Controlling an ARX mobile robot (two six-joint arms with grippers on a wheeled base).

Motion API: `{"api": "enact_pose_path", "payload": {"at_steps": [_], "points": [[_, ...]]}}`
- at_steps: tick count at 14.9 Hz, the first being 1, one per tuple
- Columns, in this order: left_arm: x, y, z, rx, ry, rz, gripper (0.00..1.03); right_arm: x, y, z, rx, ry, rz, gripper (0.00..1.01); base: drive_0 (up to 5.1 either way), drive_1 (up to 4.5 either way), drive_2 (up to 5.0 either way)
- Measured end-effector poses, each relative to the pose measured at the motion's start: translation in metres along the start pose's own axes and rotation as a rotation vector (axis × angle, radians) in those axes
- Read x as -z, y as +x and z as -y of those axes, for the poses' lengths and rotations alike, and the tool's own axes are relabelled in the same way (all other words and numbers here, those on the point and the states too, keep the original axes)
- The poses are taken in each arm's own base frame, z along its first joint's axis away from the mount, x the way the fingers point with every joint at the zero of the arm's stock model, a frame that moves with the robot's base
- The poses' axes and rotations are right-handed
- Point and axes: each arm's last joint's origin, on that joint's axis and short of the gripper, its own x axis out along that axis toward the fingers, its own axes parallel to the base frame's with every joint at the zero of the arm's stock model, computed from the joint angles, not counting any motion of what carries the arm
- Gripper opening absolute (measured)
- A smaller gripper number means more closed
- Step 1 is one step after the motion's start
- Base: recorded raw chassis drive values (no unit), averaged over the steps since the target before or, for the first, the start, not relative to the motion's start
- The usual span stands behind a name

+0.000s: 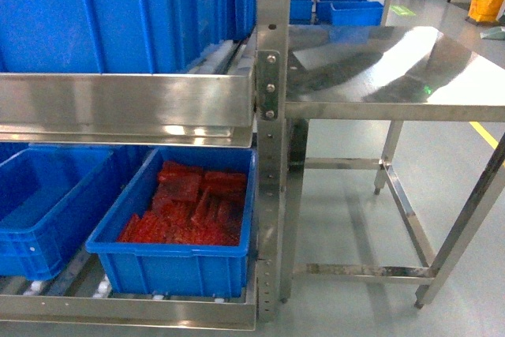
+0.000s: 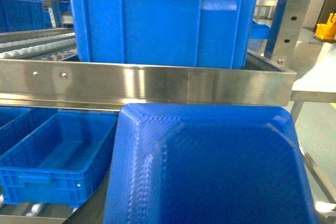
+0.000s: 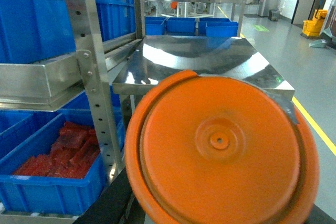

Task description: Sort blue parts and orange caps into right shelf containers

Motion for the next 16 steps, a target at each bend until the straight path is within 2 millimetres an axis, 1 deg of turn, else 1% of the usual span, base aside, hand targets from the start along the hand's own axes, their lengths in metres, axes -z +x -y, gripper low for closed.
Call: {"api": "enact_pose_path", "payload": {"at_steps": [16], "points": [[0.0001,0.0000,0.0000,-0.001,0.000,-0.001,0.42,0.0001,0.0000,0.0000,0.000,0.000,-0.001,0.45,-5.1,2.40,2.4]]}}
